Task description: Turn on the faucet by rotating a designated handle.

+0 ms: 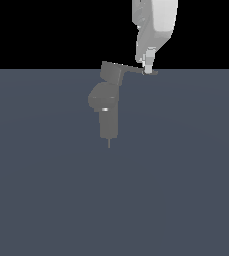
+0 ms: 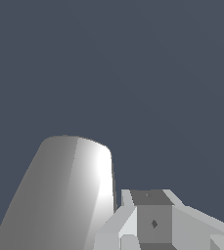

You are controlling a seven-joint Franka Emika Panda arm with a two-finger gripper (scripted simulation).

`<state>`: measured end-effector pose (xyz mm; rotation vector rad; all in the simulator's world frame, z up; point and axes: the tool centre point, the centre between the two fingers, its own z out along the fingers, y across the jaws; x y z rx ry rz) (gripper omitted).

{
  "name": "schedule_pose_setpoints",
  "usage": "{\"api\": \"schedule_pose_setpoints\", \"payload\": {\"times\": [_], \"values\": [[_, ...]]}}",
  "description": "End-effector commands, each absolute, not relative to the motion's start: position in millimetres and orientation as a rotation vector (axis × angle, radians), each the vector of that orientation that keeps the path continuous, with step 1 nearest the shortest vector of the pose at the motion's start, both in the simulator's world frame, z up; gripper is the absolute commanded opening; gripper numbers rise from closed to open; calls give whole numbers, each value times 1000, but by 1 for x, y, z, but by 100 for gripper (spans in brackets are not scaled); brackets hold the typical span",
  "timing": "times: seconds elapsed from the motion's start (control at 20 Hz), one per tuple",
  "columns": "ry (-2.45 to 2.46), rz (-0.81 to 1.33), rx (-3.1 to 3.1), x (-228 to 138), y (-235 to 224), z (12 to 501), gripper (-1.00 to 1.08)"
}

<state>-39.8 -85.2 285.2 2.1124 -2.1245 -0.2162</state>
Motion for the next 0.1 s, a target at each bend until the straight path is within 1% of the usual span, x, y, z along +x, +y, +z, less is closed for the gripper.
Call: {"api": "schedule_pose_setpoints", "payload": {"times": [0.0, 0.05], "values": [[-2148, -212, 2089, -36, -103, 284, -100], [-2148, -212, 2089, -36, -103, 284, -100]]}}
